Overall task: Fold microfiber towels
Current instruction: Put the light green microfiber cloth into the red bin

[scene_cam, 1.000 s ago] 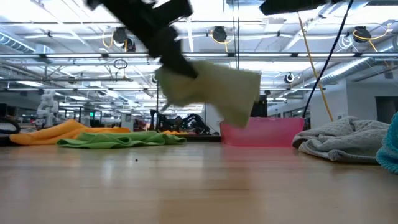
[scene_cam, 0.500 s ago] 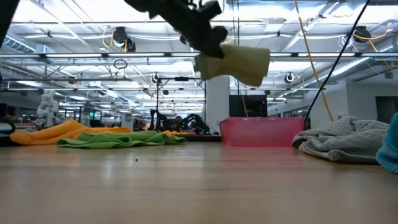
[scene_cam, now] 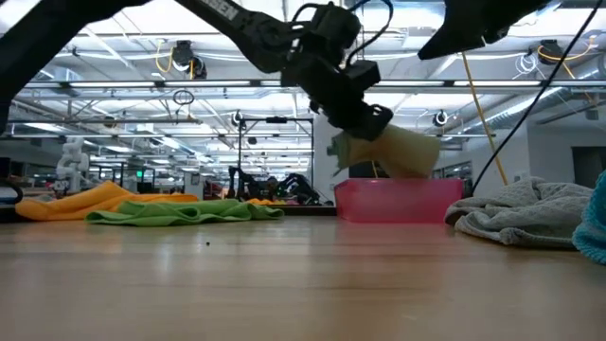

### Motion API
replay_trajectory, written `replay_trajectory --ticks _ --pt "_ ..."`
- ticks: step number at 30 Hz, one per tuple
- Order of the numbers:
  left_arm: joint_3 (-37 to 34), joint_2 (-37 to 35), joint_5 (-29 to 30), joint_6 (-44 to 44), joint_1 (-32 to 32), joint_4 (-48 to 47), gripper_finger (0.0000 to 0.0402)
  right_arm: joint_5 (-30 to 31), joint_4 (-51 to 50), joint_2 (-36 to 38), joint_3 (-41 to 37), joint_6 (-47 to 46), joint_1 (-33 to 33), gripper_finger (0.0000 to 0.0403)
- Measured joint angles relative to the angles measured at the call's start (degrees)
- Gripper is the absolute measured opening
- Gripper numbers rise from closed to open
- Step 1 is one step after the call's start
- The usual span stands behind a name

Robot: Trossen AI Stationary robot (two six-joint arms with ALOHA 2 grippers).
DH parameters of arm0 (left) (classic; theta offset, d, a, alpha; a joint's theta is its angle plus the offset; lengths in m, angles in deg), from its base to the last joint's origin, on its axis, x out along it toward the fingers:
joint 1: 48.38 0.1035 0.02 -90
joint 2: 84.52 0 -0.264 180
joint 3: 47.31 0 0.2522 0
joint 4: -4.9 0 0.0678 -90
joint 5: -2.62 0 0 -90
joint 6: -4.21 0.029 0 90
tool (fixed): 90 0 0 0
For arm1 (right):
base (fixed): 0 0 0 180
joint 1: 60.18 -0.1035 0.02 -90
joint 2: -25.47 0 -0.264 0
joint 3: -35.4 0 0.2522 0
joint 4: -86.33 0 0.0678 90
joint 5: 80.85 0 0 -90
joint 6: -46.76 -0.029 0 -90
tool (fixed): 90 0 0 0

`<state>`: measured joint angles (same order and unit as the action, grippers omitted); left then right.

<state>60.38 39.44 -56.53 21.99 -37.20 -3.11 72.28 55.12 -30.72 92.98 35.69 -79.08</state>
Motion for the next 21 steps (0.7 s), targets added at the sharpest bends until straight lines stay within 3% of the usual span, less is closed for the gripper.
replay_trajectory --ticks 5,13,21 --pt "4.1 2.6 -0.6 -0.1 0.0 0.8 0.0017 -0.4 0.6 2.1 -0.1 2.7 2.2 0.0123" --pt "4.1 6.6 -2.9 -3.5 -0.5 5.0 0.0018 -0.7 0.5 3.2 -0.1 3.8 3.6 0.0122" --pt "4.0 7.0 0.3 -3.2 -1.3 -2.4 0.0031 -6.5 0.4 3.2 -0.1 3.4 5.5 0.0122"
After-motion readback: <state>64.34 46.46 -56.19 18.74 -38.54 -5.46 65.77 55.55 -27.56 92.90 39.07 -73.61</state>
